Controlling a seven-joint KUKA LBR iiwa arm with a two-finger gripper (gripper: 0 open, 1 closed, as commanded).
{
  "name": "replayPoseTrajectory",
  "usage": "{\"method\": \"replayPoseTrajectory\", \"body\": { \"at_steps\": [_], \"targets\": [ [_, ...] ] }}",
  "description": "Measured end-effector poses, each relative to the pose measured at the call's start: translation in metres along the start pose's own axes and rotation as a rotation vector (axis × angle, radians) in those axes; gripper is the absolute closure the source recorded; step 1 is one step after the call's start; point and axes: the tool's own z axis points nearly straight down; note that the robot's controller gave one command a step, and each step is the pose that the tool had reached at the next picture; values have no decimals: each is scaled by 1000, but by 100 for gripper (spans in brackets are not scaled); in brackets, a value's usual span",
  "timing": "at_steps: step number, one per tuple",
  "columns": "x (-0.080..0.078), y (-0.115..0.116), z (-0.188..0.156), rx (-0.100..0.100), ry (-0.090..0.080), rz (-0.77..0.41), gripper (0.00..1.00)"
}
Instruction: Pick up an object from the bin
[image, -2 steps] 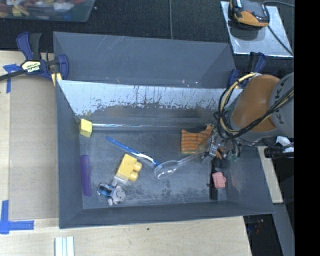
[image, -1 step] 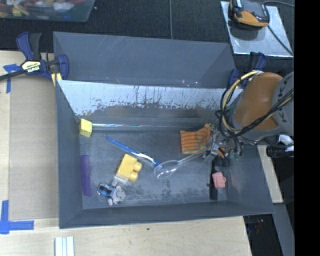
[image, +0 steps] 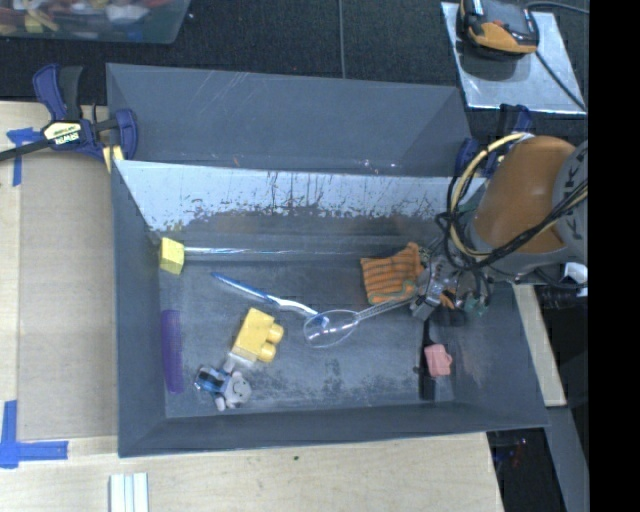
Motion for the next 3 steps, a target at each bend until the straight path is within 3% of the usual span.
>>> {"method": "replayPoseTrajectory", "body": {
  "at_steps": [1, 2, 3],
  "targets": [
    [1, -1, -36, 2, 8, -1, 100],
    [-2, -1, -68, 0, 1, -3, 100],
    [-1, -1, -82, 1, 4, -2, 100]
  ]
}}
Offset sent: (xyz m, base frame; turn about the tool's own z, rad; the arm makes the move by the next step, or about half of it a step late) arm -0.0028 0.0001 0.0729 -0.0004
